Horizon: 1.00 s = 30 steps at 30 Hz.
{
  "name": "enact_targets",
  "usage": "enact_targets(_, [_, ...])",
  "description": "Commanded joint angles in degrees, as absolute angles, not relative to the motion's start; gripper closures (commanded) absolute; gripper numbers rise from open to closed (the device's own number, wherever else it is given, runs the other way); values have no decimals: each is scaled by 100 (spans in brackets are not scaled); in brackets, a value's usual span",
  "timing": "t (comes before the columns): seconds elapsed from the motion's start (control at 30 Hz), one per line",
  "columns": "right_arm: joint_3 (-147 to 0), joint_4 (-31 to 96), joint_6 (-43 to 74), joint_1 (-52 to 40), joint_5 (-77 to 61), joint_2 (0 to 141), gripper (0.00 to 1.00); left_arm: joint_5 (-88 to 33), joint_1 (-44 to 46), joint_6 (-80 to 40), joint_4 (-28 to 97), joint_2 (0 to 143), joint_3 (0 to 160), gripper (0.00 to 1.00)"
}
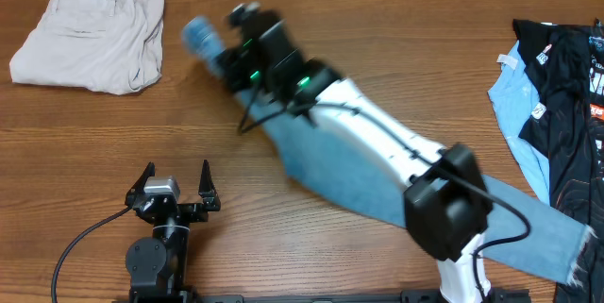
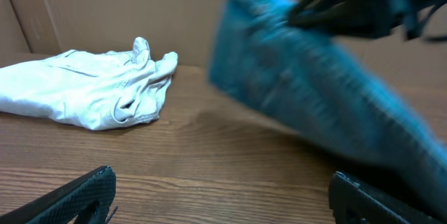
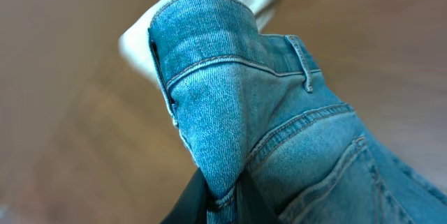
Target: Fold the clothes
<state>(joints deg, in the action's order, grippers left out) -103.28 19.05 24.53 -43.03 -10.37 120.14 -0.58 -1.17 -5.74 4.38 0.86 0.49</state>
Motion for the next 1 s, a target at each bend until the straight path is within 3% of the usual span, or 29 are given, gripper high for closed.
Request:
enact_targets(0.0, [-10506,1605,2663,-4668,-1138,11950,91,-1,-158,-469,443,32,27,0])
enact_targets(0.03, [-10508,1505,2663,-4805,-1011,11950,75,-1,-158,-469,443,32,27,0])
enact_targets(0.23, [-10514,1553,2469,-4829,-707,11926,75,-1,-158,-467,443,32,27,0])
enact_targets(0.37, [-10582,1861,2303,-4650,-580,11703,60,-1,-158,-467,443,32,27,0])
enact_targets(0.53, [-10656,2801,2250,-4150,156,10989,35,-1,-158,-467,443,32,27,0])
enact_targets(0.63, [-10656,3575,2248,-3723,451,10538,8,-1,-158,-469,443,32,27,0])
enact_targets(0.73, [-10656,4635,2250,-3197,438,10119,0,-1,-158,-469,443,32,27,0])
enact_targets(0.97, [-10654,7234,2250,-2381,80,9675,0,-1,-158,-467,443,32,27,0])
